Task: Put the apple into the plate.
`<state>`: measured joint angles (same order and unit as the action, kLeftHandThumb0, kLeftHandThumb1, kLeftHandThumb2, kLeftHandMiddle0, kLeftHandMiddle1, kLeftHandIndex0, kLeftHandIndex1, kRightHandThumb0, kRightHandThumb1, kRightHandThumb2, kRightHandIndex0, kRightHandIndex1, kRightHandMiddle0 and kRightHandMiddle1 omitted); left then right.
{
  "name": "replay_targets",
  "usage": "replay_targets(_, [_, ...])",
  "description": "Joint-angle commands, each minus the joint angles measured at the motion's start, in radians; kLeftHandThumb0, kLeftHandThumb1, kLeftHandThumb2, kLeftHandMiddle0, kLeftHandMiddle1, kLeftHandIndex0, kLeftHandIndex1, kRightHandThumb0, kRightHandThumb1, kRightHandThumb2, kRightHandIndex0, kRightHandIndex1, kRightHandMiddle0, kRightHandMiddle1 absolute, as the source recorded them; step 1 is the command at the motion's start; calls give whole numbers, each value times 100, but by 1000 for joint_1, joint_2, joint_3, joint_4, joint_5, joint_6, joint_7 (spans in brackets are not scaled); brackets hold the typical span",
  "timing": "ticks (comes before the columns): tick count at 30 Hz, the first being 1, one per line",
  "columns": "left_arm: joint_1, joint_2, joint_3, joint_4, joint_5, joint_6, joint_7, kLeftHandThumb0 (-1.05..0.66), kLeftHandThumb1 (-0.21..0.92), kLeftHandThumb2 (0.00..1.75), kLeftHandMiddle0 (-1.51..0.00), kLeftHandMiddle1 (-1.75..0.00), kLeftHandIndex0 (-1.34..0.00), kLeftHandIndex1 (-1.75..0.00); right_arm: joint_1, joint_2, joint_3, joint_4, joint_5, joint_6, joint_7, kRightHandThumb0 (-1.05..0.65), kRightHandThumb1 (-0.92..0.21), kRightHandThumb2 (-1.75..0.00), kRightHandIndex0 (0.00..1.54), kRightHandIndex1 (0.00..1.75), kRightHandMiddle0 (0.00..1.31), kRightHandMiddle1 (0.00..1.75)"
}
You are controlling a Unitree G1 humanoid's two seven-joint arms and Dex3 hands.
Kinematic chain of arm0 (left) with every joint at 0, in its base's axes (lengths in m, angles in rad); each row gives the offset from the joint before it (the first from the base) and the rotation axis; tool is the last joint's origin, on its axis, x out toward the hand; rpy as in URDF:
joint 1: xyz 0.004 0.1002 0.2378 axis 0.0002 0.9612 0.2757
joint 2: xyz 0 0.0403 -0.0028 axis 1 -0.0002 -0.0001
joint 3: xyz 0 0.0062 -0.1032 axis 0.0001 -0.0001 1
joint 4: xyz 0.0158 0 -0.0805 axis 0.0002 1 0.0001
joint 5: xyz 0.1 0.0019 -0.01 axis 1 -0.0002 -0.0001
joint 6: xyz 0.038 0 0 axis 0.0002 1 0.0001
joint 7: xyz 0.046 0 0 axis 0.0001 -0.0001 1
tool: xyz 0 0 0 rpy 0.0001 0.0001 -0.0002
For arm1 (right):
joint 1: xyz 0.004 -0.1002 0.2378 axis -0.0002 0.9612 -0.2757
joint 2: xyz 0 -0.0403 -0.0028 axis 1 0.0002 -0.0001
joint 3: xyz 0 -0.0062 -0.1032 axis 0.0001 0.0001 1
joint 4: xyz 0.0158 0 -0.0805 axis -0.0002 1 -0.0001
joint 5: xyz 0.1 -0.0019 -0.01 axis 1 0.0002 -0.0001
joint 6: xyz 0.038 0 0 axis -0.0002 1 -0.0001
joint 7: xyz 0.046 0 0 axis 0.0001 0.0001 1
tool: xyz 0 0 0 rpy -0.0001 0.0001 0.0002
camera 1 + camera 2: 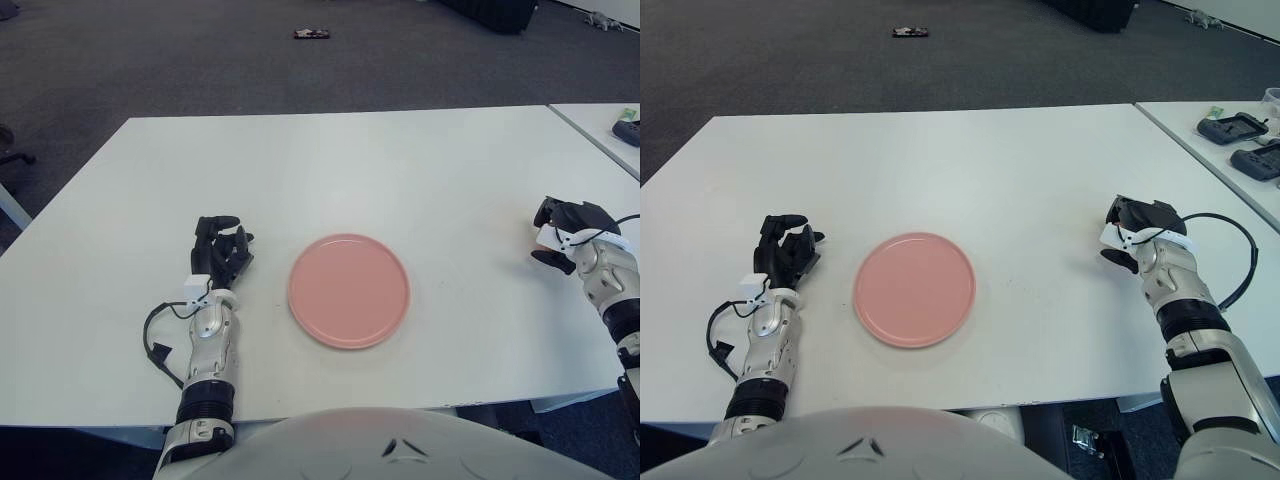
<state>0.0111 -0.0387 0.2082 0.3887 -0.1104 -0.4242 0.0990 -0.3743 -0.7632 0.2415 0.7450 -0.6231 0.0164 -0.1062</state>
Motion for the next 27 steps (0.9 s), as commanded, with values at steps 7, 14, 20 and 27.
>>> replay_targets(7, [9, -1, 7, 32, -12, 28, -5, -37, 77, 74, -46, -150, -28, -175, 11, 2, -45, -21, 22, -75, -125, 0, -10, -154, 81, 165, 54, 175])
replay_targets(14, [9, -1, 6, 31, -8, 20, -4, -37, 78, 73, -46, -146, -28, -175, 36, 5, -87, -42, 54, -149, -189, 0, -9, -154, 83, 162, 55, 175])
replay_targets(20, [10, -1, 4, 29, -7, 25, -3, -37, 78, 73, -47, -146, -28, -175, 71, 3, -130, -106, 84, -186, -200, 0, -9, -154, 84, 160, 55, 175])
replay_targets(27, [11, -6, 4, 22, -9, 33, 0, -37, 77, 74, -48, -145, -28, -175, 138, 5, -195, -242, 122, -247, -217, 0, -9, -154, 84, 159, 55, 175])
